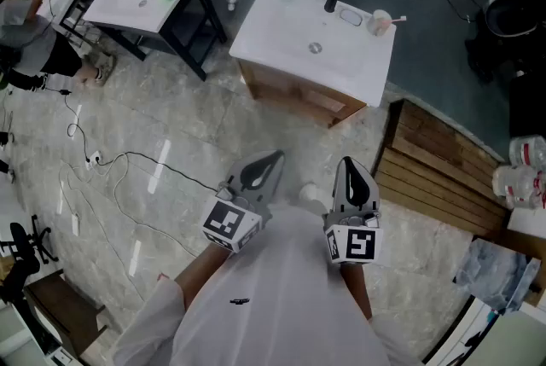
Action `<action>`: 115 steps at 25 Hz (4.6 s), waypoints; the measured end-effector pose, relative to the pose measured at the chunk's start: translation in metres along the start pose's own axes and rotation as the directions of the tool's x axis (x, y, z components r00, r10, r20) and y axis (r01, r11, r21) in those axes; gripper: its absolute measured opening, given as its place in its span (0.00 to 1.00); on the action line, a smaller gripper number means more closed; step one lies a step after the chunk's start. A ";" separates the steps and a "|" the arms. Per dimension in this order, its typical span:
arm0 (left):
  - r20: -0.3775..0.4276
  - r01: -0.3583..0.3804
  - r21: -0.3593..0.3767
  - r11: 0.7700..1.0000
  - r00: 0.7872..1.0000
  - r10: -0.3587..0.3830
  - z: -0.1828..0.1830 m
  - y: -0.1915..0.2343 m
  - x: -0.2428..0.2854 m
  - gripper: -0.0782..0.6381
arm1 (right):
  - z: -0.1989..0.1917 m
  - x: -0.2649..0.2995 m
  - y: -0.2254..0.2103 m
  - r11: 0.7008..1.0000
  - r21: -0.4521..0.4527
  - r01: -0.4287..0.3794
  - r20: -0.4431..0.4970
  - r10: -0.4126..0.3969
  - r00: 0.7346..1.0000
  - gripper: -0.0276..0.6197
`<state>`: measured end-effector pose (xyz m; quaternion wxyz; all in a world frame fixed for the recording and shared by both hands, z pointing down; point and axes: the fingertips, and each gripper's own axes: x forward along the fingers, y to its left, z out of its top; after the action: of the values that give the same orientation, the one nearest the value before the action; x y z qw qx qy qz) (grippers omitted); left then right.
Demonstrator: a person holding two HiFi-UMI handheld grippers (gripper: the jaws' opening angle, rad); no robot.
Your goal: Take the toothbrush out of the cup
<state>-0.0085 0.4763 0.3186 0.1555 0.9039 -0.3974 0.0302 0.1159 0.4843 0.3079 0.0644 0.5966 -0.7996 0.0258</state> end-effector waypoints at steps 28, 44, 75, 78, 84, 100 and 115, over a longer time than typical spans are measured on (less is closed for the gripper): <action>-0.010 0.061 -0.010 0.998 0.998 -0.061 0.002 0.106 -0.049 0.11 | -0.008 0.061 0.095 0.994 0.056 0.090 -0.008 -0.090 0.996 0.05; -0.004 0.082 -0.007 0.997 0.997 -0.082 0.013 0.129 0.008 0.11 | -0.022 0.102 0.043 0.981 0.086 0.173 -0.060 -0.168 0.984 0.04; -0.026 0.005 0.023 1.000 1.000 -0.004 0.091 0.182 0.317 0.11 | 0.012 0.331 -0.192 0.995 0.079 0.066 0.009 -0.067 0.998 0.04; -0.028 -0.001 0.019 1.000 1.000 0.001 0.093 0.186 0.323 0.11 | 0.007 0.336 -0.195 0.993 0.093 0.067 -0.010 -0.066 0.998 0.04; -0.040 0.005 0.007 1.000 0.999 -0.004 0.098 0.207 0.326 0.11 | 0.009 0.350 -0.188 0.993 0.089 0.082 -0.025 -0.080 0.996 0.05; -0.039 0.050 0.031 0.998 0.998 -0.049 0.133 0.279 0.324 0.11 | 0.034 0.412 -0.141 0.992 0.086 0.089 -0.015 -0.088 0.996 0.05; -0.071 0.074 0.028 0.997 0.995 -0.072 0.126 0.353 0.327 0.11 | 0.013 0.500 -0.094 0.992 0.095 0.077 -0.048 -0.073 0.996 0.05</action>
<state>-0.0513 -0.0189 0.3478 0.1565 0.9185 -0.3578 0.0619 0.0650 -0.0191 0.3586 0.0540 0.6278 -0.7728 0.0752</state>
